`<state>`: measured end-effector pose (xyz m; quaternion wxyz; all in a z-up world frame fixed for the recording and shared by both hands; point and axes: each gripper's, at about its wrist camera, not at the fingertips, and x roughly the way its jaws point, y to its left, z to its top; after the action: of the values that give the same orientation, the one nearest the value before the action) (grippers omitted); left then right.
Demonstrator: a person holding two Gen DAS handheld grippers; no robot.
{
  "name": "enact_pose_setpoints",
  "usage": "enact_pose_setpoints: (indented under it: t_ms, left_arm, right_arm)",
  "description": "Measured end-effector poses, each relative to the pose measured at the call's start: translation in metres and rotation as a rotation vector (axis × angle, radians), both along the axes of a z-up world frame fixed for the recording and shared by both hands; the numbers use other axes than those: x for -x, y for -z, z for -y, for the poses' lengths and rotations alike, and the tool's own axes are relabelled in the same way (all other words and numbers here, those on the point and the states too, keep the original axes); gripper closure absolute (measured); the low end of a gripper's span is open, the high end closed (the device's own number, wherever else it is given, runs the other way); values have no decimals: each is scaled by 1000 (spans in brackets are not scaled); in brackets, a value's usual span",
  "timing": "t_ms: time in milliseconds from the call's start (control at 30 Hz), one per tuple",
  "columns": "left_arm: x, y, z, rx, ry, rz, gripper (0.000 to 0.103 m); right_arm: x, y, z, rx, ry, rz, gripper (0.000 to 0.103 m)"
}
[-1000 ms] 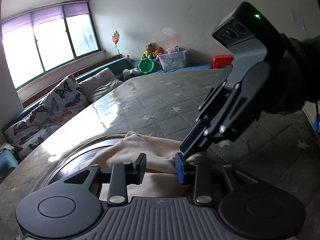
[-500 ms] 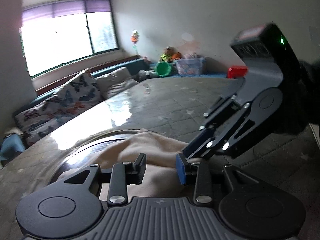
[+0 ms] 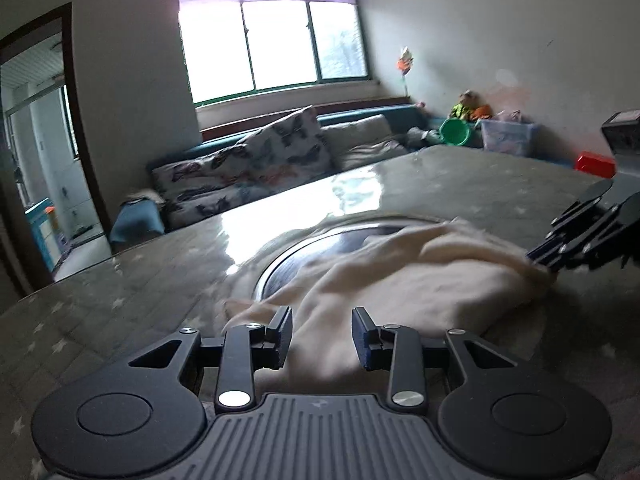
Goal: Fold clothes
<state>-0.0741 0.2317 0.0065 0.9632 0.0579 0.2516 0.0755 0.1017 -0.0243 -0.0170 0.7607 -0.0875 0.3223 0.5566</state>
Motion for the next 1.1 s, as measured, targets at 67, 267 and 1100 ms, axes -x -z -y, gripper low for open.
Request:
enact_pose_setpoints:
  t_ms: [67,267,1100]
  left_arm:
    - [0,3,-2,3,-8,-12,67]
    - [1,12,-3,-4,-32,-44,67]
    - [10,13,-6,-45,-31,-71,66]
  right_arm:
    - [8,-2,1,-6,39,27,99]
    - [48,-20,-2,33,210,360,101]
    - [42,2,-19,78,257,236,79]
